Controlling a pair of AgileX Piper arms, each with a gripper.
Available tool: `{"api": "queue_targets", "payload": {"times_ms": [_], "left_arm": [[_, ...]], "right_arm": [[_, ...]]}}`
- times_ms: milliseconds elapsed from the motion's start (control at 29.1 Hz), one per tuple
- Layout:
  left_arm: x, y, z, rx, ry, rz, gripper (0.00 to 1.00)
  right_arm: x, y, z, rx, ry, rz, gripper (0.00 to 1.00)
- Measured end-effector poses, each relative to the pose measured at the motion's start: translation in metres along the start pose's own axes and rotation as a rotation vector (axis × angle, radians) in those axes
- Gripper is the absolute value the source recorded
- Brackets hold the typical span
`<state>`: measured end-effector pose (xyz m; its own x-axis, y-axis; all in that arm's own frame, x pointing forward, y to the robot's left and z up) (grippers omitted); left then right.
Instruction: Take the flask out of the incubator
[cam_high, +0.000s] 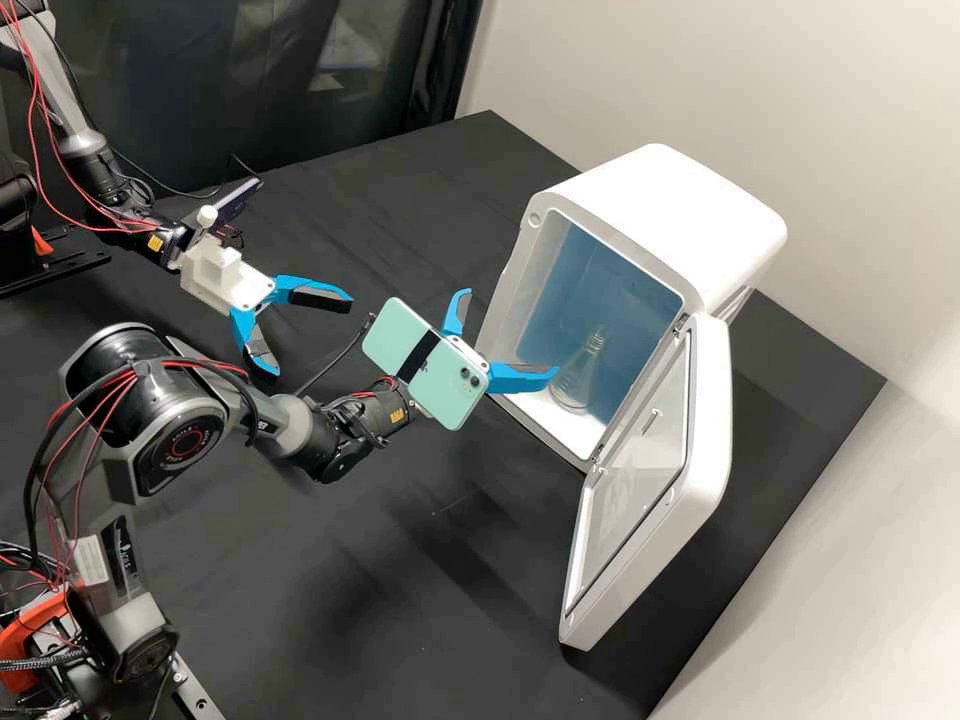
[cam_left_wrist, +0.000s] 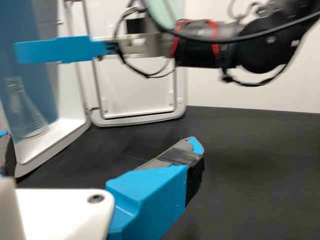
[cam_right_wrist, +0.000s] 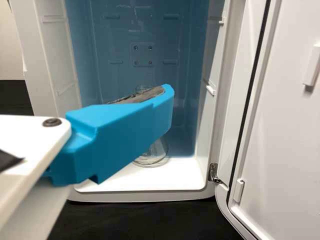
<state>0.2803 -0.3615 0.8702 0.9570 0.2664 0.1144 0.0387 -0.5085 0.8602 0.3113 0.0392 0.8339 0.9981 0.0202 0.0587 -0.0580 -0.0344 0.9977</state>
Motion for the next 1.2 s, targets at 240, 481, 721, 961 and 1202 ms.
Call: {"api": "queue_targets", "payload": {"times_ms": [240,481,721,961,1202], "left_arm": [[0.0,-0.0011,-0.014,-0.007,0.046,-0.004,1.0],[-0.001,0.0019,-0.024,-0.008,0.076,0.012,1.0],[-0.002,0.0025,-0.027,-0.008,0.086,0.014,1.0],[-0.002,0.0022,-0.026,0.004,0.07,0.009,1.0],[-0.002,0.0023,-0.026,0.008,0.068,0.008,1.0]], "right_arm": [[0.0,0.0,0.0,0.0,0.0,0.0,1.0],[0.0,0.0,0.0,0.0,0.0,0.0,1.0],[0.0,0.0,0.0,0.0,0.0,0.0,1.0],[0.003,0.0,0.0,0.001,0.001,0.003,1.0],[0.023,-0.004,0.013,-0.019,-0.03,0.007,1.0]]}}
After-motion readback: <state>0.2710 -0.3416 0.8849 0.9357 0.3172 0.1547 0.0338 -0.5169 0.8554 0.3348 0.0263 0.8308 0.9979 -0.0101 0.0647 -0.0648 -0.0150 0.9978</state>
